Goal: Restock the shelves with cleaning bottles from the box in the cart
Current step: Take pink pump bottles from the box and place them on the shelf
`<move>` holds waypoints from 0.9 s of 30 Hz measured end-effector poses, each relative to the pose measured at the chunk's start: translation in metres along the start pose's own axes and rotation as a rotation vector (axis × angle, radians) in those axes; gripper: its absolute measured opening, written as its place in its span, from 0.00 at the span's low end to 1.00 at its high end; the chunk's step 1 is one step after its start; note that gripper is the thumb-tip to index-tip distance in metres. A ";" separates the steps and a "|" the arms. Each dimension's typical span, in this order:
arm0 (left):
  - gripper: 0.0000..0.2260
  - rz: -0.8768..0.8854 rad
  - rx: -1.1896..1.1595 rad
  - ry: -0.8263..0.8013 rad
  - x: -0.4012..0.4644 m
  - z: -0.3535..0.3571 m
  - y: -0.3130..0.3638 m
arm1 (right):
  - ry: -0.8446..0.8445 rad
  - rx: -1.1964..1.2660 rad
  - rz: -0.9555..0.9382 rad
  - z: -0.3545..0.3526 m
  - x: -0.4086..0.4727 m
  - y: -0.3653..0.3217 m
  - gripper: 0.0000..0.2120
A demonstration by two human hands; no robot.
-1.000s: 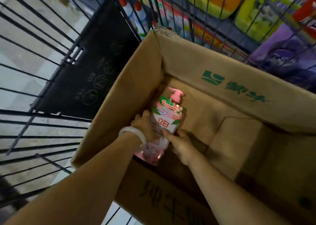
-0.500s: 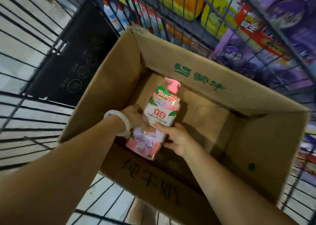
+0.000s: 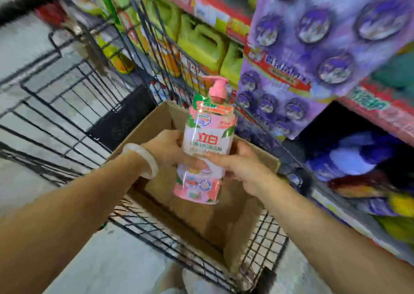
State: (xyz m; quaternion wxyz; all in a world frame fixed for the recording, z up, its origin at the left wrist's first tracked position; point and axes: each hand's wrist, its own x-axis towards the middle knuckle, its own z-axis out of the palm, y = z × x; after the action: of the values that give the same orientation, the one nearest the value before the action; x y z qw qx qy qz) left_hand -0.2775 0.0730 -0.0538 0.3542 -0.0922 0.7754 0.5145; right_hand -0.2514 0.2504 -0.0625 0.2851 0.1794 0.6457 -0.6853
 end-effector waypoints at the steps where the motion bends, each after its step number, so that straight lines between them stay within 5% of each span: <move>1: 0.19 0.043 0.011 0.024 -0.015 0.004 0.016 | 0.005 -0.014 -0.060 -0.006 -0.016 -0.013 0.13; 4: 0.32 0.194 0.133 0.091 -0.061 0.017 0.066 | 0.064 -0.059 -0.218 -0.022 -0.064 -0.050 0.15; 7: 0.29 0.317 0.133 0.139 -0.103 0.034 0.113 | 0.090 -0.033 -0.357 -0.043 -0.114 -0.083 0.26; 13: 0.26 0.573 0.142 0.152 -0.178 0.083 0.189 | 0.157 -0.131 -0.627 -0.093 -0.212 -0.134 0.28; 20: 0.19 0.822 0.132 0.079 -0.223 0.137 0.273 | 0.332 -0.144 -0.796 -0.145 -0.302 -0.176 0.28; 24: 0.28 0.957 0.216 0.076 -0.243 0.158 0.328 | 0.438 -0.130 -0.854 -0.172 -0.348 -0.206 0.25; 27: 0.22 1.045 0.243 0.040 -0.263 0.173 0.372 | 0.490 -0.150 -0.913 -0.191 -0.386 -0.233 0.26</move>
State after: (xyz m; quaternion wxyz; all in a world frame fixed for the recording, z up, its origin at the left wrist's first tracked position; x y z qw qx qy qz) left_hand -0.1955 0.3325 0.3502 0.0441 0.3383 0.7785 0.5268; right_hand -0.1212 0.5011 0.3371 -0.1902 0.0138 0.7532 -0.6295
